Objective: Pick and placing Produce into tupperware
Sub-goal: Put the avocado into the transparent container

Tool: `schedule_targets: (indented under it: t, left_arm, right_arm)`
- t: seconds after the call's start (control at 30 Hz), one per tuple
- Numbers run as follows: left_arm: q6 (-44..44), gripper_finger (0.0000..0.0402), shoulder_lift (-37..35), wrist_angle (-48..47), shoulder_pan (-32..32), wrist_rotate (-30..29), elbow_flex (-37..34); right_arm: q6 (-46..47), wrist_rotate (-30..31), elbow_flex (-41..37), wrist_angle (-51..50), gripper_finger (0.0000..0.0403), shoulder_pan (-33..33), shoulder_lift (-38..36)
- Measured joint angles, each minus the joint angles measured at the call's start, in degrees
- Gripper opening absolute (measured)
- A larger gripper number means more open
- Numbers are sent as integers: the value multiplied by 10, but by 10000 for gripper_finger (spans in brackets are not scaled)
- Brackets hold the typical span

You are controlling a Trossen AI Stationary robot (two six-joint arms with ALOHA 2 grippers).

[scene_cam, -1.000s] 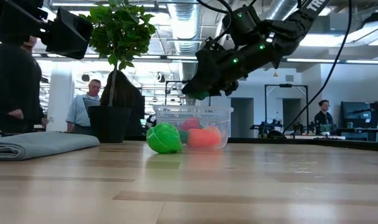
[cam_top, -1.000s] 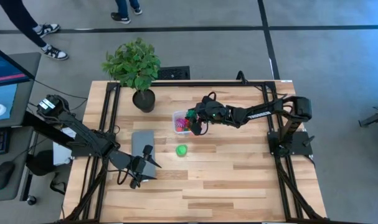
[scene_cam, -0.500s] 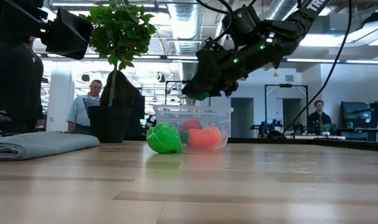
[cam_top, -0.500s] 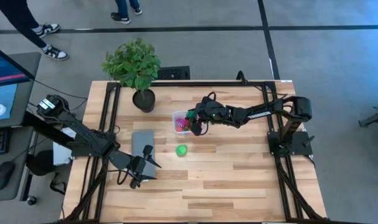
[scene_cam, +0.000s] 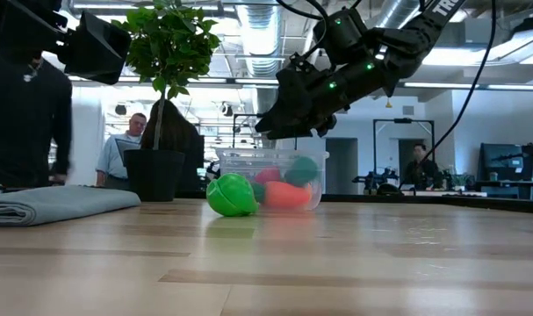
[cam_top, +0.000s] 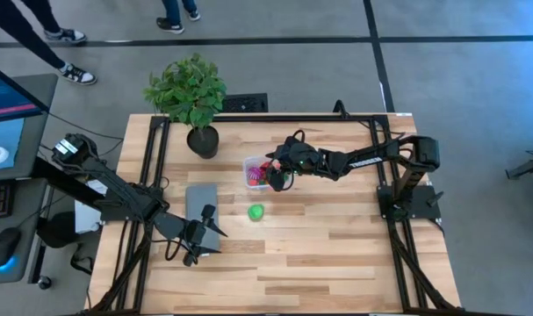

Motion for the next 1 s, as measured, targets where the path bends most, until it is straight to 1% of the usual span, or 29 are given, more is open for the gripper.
schedule_targets:
  t: [0.33,0.43,0.53,0.73,0.87,1.0]
  left_arm:
    - [0,231,0,0,0,0,0]
    - [3,231,0,0,0,-1,0]
    - [5,231,0,-1,0,-5,0]
    - [5,231,0,-8,5,-31,0]
    - [0,231,0,-14,15,-53,0]
    - [-36,231,0,-14,29,-89,0]
  right_arm:
    - [-5,0,0,2,277,1,0]
    - [-22,0,-1,12,277,8,-5]
    - [-45,2,0,32,277,21,-22]
    - [-76,19,-1,18,277,56,-90]
    - [-81,20,-1,15,277,93,-134]
    - [-84,20,0,-6,277,141,-169]
